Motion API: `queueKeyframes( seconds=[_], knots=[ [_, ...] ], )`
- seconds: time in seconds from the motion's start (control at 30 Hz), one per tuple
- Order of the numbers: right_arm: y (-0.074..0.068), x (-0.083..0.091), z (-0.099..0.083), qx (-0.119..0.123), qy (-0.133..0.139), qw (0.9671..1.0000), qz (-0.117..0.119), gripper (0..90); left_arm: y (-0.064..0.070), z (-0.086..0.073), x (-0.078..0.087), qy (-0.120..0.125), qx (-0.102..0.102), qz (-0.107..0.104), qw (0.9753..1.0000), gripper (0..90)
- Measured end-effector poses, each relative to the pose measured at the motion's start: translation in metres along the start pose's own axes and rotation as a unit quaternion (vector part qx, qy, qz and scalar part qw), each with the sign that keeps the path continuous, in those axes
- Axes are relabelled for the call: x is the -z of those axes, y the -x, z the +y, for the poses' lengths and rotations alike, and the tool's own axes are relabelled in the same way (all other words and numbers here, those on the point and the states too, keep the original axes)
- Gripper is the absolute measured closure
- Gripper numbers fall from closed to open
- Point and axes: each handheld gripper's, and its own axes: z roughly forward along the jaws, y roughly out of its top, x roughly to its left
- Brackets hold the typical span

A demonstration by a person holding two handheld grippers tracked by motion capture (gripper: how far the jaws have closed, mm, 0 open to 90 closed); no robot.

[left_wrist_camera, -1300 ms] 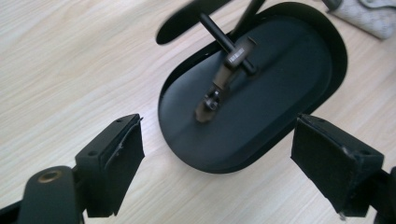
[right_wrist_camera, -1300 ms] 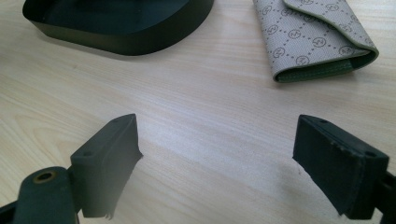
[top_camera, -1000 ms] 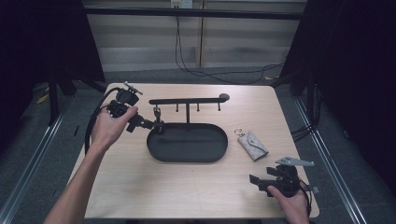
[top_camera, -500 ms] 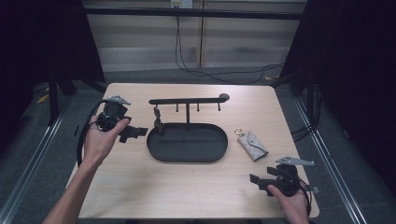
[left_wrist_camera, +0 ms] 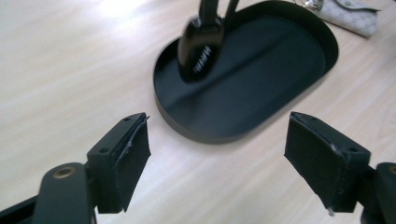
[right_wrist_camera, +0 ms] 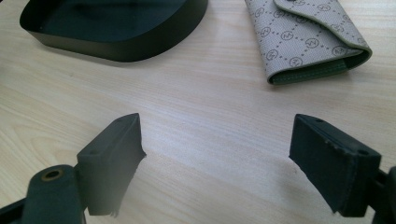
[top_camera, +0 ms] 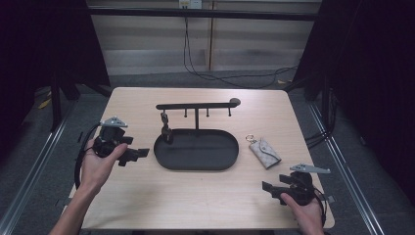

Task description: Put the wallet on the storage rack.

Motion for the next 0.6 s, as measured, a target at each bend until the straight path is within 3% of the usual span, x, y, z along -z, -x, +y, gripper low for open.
queueKeyframes(
  seconds=[0.07, 0.2, 0.23, 0.33, 0.5, 0.6],
  knots=[
    [0.0, 0.0, 0.0, -0.002, 0.001, 1.0, 0.001, 17.0, 0.0, -0.012, 0.0, 0.011, 0.01, -0.01, 0.9998, 21.6],
    [0.0, 0.0, 0.0, -0.004, 0.0, 1.0, 0.003, 18.3, 0.002, -0.027, 0.0, 0.02, 0.008, -0.014, 0.9997, 21.6],
    [0.0, 0.0, 0.0, -0.002, -0.002, 1.0, 0.007, 20.1, 0.003, -0.034, -0.002, 0.035, 0.02, -0.019, 0.999, 21.6],
    [0.0, 0.0, 0.0, -0.001, -0.007, 0.9999, 0.009, 20.3, 0.006, -0.041, -0.004, 0.05, 0.022, -0.023, 0.9982, 21.6],
    [0.0, 0.002, 0.002, -0.001, -0.006, 0.9999, 0.014, 20.3, 0.012, -0.057, -0.008, 0.052, 0.028, -0.027, 0.9979, 16.9],
    [-0.001, 0.004, 0.004, 0.004, 0.001, 0.9995, 0.031, 20.4, 0.014, -0.066, -0.008, 0.054, 0.029, -0.031, 0.9976, 16.2]
  ],
)
